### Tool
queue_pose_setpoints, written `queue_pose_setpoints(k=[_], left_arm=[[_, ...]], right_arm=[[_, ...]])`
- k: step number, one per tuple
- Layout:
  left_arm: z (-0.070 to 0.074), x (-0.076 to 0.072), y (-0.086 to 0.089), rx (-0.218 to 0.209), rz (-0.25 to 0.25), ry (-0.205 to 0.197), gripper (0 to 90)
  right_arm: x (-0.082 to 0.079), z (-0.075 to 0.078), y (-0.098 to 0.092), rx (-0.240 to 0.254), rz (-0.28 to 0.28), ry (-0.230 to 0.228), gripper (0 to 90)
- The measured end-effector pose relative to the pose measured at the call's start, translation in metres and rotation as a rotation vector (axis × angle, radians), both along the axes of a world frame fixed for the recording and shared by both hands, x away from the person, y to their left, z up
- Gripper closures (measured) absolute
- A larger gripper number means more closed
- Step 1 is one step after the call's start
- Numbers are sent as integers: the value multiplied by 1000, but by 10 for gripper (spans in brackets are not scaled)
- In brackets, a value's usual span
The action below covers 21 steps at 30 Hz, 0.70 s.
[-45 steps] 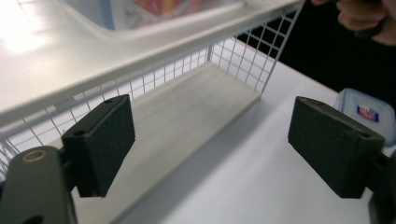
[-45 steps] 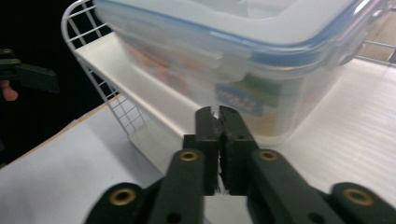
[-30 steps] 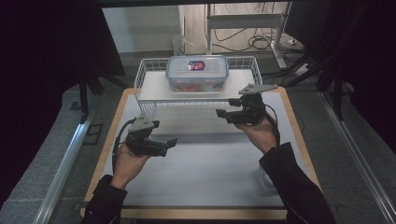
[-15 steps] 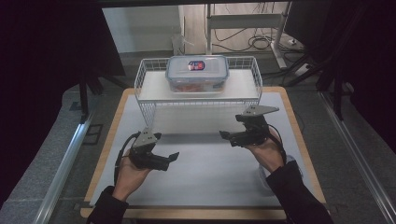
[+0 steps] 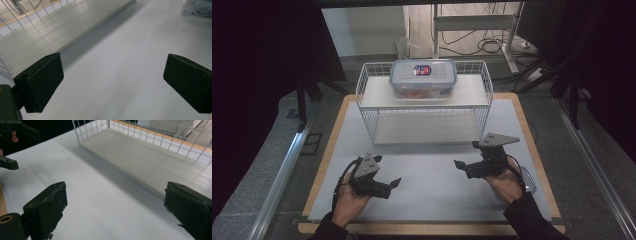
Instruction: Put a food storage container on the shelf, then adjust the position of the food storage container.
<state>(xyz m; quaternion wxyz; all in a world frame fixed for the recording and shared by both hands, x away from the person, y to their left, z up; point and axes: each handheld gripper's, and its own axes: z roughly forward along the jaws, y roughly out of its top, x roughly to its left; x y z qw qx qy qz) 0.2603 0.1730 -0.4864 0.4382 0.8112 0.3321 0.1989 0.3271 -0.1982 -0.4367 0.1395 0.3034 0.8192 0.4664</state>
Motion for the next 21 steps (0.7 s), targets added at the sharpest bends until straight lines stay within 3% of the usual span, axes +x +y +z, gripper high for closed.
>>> queue_pose_setpoints(k=[3,4,9,15,17,21], left_arm=[[-7,-3,-2,-7,-3,14,29],[-11,-7,-4,22,-1,20,29],[-17,-14,-5,55,6,22,26],[-17,-15,-1,40,39,17,26],[-17,-15,2,25,54,14,27],[-18,-16,6,6,70,18,28]], right_arm=[[-4,-5,-3,-3,-4,4,45],[-9,-11,-7,-10,-8,25,48],[-17,-22,-13,-33,-32,40,52],[-21,-27,-18,-62,-65,47,44],[-21,-28,-22,-78,-94,71,31],[-21,-28,-27,-78,-121,79,35]])
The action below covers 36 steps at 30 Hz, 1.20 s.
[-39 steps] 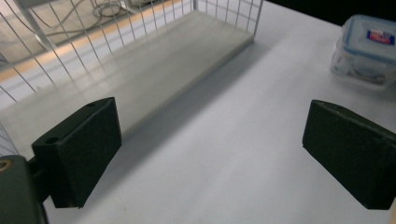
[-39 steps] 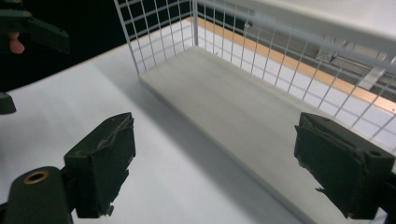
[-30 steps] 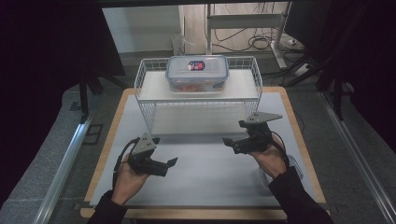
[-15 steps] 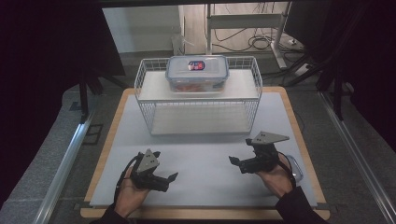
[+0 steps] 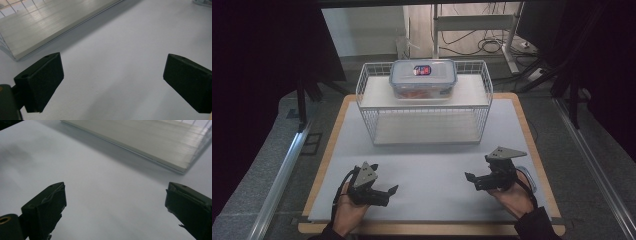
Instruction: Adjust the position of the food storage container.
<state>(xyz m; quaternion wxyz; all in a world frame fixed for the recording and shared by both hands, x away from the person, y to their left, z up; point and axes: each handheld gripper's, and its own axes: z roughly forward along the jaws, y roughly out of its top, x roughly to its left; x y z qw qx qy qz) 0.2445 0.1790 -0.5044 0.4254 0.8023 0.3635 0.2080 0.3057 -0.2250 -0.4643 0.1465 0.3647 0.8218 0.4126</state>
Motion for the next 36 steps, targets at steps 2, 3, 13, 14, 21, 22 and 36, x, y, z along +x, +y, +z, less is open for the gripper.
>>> queue_pose_setpoints(k=[2,3,13,14,21,22,36], left_arm=[[-1,-1,1,-5,4,3,29],[-1,-2,2,-5,5,2,29],[-4,-2,3,-5,14,14,29],[-4,-2,3,-5,14,14,29],[-6,-1,3,-1,9,23,29],[-6,-1,3,-1,9,25,29],[-8,-1,0,7,-17,31,29]], right_arm=[[-2,1,-6,-10,-36,22,130],[-2,1,-6,-10,-36,22,130],[-20,3,-41,-92,-53,12,792],[-22,4,-46,-90,-63,8,839],[-35,5,-94,-56,-193,19,897],[-36,4,-99,-51,-207,20,897],[-55,-9,-152,-107,-432,14,896]])
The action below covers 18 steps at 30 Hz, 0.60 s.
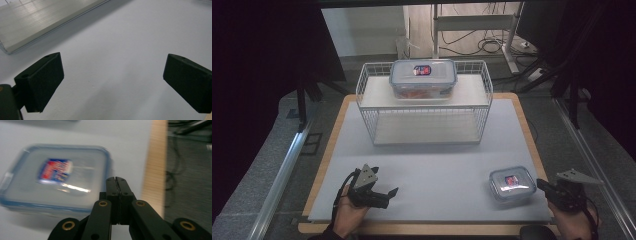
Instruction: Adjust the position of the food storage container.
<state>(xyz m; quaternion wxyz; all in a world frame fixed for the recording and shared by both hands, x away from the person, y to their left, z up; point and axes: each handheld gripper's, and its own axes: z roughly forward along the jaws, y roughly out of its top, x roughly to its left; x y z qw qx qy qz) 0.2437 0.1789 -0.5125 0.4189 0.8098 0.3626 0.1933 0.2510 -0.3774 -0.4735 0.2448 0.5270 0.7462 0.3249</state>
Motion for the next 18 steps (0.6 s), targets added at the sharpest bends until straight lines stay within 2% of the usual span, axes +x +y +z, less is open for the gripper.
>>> queue_pose_setpoints(k=[2,3,4,5,7,12,18], left_arm=[[0,0,0,0,-3,3,29],[-1,0,-1,1,-3,3,29],[-1,0,-1,1,-3,3,29],[0,0,-1,1,-4,3,29],[-1,0,-1,1,-3,5,29],[-1,1,-1,6,-2,10,29],[-2,1,-2,6,-4,16,29]], right_arm=[[1,-2,-2,5,-5,11,896],[2,-6,-5,31,0,36,896],[2,-6,-5,31,0,36,896],[3,-9,-3,34,18,60,897],[3,-10,-1,18,16,66,897],[2,-10,4,28,35,73,897],[1,-12,21,42,94,97,897]])
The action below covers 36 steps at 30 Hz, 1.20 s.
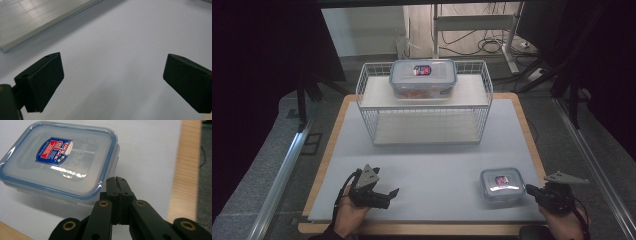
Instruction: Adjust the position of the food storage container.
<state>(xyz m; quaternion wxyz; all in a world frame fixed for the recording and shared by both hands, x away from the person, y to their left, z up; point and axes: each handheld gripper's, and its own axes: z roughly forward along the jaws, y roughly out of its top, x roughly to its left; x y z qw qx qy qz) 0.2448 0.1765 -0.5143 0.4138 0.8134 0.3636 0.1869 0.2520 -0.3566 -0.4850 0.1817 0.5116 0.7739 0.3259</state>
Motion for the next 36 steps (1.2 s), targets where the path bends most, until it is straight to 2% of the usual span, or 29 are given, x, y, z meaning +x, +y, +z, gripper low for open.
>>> queue_pose_setpoints(k=[6,16,19,28,29,32,33,34,36], left_arm=[[-1,0,-1,0,-2,7,29],[-2,1,-3,7,-6,16,29],[-2,1,-3,-13,-18,21,29],[-2,2,-4,-4,-16,27,29],[-2,2,-4,-7,-18,28,29],[-2,2,-3,-12,-21,30,29],[-3,2,-2,-17,-22,33,28],[-3,2,-2,-17,-22,33,28],[-3,3,-1,-25,-18,38,29]], right_arm=[[3,-2,12,7,39,13,897],[12,-3,45,9,129,26,897],[18,-3,61,19,176,36,897],[29,-4,93,32,262,57,897],[32,-4,102,34,287,66,897],[35,-4,110,32,309,68,897],[37,-5,120,34,330,72,897],[37,-5,120,34,330,72,897],[40,-5,131,30,360,73,897]])
